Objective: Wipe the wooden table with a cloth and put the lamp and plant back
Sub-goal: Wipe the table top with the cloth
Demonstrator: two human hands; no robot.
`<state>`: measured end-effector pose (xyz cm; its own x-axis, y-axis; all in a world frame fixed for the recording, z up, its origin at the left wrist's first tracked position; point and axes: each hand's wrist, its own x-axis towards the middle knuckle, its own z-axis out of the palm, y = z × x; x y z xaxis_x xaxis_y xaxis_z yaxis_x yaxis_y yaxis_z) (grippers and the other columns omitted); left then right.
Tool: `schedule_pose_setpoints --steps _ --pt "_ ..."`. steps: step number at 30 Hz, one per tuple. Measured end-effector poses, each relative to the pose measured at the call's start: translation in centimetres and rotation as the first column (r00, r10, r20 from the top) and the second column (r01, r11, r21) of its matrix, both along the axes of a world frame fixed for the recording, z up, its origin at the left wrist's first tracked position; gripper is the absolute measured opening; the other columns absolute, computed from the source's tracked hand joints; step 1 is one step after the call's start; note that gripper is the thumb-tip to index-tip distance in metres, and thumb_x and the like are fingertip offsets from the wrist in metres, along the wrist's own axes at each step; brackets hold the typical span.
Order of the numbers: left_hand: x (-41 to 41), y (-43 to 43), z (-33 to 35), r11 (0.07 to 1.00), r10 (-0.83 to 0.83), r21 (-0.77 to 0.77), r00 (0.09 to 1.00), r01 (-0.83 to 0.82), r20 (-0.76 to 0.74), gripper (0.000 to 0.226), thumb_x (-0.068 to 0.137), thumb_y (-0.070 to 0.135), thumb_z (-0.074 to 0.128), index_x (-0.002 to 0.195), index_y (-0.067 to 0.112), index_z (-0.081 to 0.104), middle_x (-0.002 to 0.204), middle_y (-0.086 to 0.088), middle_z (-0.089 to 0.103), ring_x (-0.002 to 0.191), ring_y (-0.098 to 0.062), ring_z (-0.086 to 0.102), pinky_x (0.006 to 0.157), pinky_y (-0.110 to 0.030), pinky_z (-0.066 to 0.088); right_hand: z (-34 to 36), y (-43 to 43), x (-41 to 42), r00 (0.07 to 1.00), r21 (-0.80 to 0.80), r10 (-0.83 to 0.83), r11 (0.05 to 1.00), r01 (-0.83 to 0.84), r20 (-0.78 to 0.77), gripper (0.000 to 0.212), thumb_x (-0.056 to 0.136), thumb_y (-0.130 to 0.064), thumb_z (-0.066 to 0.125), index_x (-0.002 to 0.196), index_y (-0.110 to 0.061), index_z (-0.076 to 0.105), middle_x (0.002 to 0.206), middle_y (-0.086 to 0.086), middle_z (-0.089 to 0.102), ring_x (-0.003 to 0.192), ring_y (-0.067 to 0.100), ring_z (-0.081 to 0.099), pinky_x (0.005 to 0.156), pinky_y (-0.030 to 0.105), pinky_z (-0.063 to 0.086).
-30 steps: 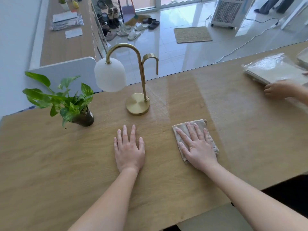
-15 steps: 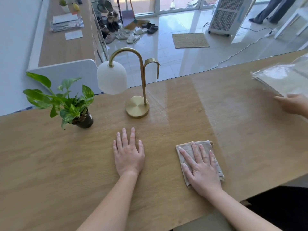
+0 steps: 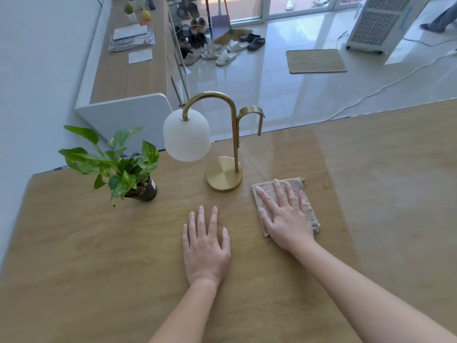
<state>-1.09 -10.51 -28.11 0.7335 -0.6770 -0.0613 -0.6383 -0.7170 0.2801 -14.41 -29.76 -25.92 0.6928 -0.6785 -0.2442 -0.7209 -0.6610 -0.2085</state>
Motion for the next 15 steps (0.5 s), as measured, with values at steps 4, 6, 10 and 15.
schedule_pose_setpoints --steps 4,6,10,15 --pt "0.4 -0.3 -0.1 1.0 -0.003 0.002 1.0 0.003 -0.028 0.068 0.106 0.059 0.022 0.171 0.042 0.012 0.181 0.002 0.011 0.168 -0.021 0.003 0.136 -0.048 0.008 -0.2 -3.7 4.9 0.999 0.004 -0.024 1.0 0.024 0.031 0.059 0.104 -0.07 0.01 0.16 -0.064 -0.008 0.178 -0.007 -0.013 0.163 0.022 -0.018 0.13 0.052 -0.015" --pt "0.5 -0.3 -0.1 1.0 -0.004 -0.002 0.999 0.003 -0.039 0.068 0.106 0.06 0.021 0.171 0.043 0.01 0.181 0.004 0.009 0.168 -0.02 0.0 0.136 -0.047 0.006 -0.2 -5.7 7.3 0.999 -0.005 -0.021 1.0 0.021 0.033 0.059 0.104 -0.07 0.009 0.16 -0.063 -0.007 0.178 -0.007 -0.013 0.164 0.022 -0.018 0.13 0.053 -0.013" --pt "0.5 -0.4 0.1 1.0 -0.003 0.004 0.999 0.003 -0.045 0.068 0.106 0.061 0.021 0.171 0.045 0.007 0.181 0.006 0.004 0.167 -0.018 -0.005 0.136 -0.046 0.004 -0.2 -9.7 11.3 0.999 -0.022 -0.011 1.0 0.012 0.033 0.059 0.104 -0.07 0.008 0.161 -0.063 -0.006 0.179 -0.005 -0.009 0.164 0.022 -0.015 0.131 0.053 -0.011" --pt "0.5 -0.5 0.1 1.0 0.01 0.022 0.999 -0.009 -0.042 0.068 0.106 0.062 0.021 0.17 0.047 0.002 0.181 0.009 -0.001 0.167 -0.016 -0.011 0.135 -0.045 0.0 0.7 -13.0 15.8 1.0 -0.025 -0.016 1.0 0.017 0.019 0.061 0.104 -0.069 0.01 0.163 -0.059 0.005 0.179 -0.003 0.0 0.165 0.025 -0.008 0.131 0.053 -0.011"
